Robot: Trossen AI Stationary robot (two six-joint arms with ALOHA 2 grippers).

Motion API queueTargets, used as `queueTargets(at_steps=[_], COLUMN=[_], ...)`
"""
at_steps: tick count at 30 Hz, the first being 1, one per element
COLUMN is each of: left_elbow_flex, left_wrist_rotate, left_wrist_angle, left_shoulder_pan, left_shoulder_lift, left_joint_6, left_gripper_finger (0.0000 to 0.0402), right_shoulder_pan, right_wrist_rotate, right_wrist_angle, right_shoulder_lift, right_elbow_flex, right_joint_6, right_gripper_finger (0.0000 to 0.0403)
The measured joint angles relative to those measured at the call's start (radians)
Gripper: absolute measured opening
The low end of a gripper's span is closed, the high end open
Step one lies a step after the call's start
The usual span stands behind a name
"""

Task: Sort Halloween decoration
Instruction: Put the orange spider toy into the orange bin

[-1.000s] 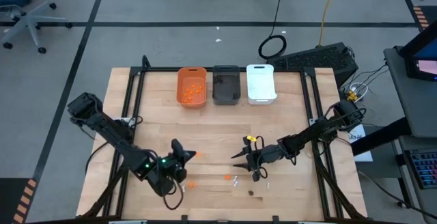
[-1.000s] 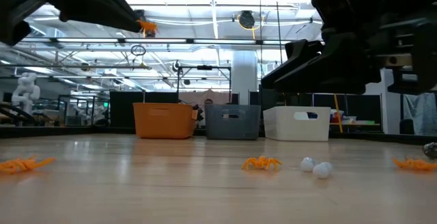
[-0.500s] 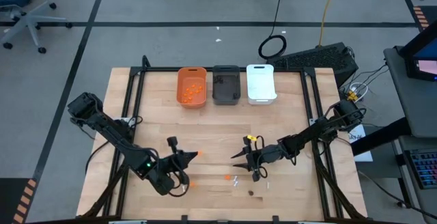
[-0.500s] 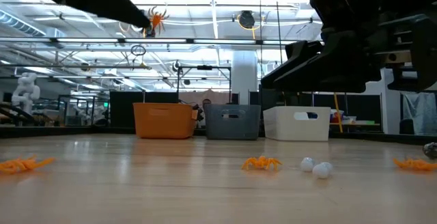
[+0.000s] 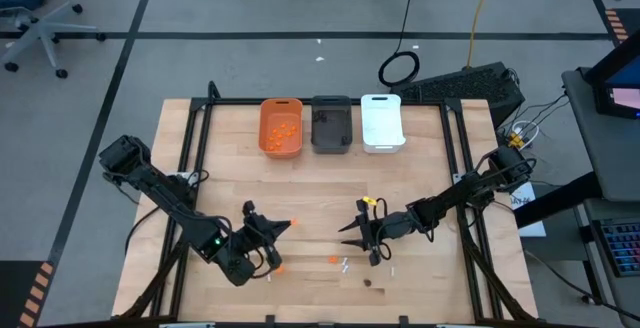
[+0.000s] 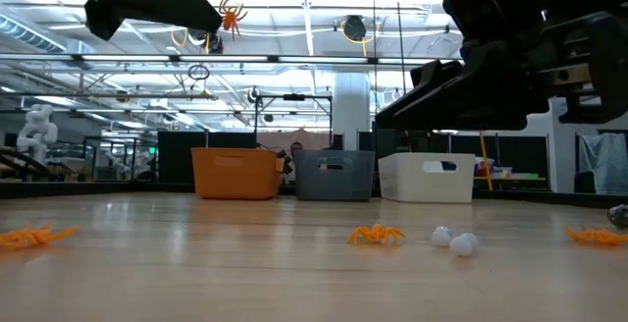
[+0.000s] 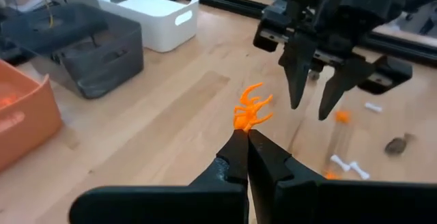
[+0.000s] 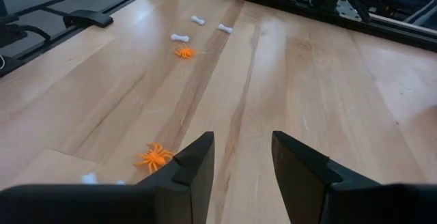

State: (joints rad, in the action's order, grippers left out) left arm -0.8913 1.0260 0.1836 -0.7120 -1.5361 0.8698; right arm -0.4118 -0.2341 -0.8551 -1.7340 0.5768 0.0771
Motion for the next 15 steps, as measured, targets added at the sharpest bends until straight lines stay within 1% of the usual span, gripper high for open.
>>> queueTargets(at_steps=[4,7,10,15], left_elbow_flex=[0.000,0.000,0.000,0.000], left_wrist_rotate=[-0.002,-0.031,-0.081,-0.196], left_wrist_angle=[0.027,0.070,0.117,0.120], left_shoulder_pan=[0.013,0.069,0.156,0.354], left_shoulder_lift=[0.005,0.059,0.134,0.269], left_joint_6=[0.003,-0.040,-0.159,-0.424], left_gripper_finger=[0.0000,0.0000,0.0000,0.0000], right_shoulder_pan=[0.000,0.000,0.000,0.000], right_wrist_rotate=[0.000,0.000,0.000,0.000], right_wrist_angle=[0.000,0.001,0.012,0.041], right_shoulder_lift=[0.000,0.000,0.000,0.000], right_elbow_flex=[0.000,0.000,0.000,0.000], right_joint_6=[-0.007,-0.013,-0.015,-0.040], right_gripper_finger=[0.0135,0.0135,0.0135,0.0135])
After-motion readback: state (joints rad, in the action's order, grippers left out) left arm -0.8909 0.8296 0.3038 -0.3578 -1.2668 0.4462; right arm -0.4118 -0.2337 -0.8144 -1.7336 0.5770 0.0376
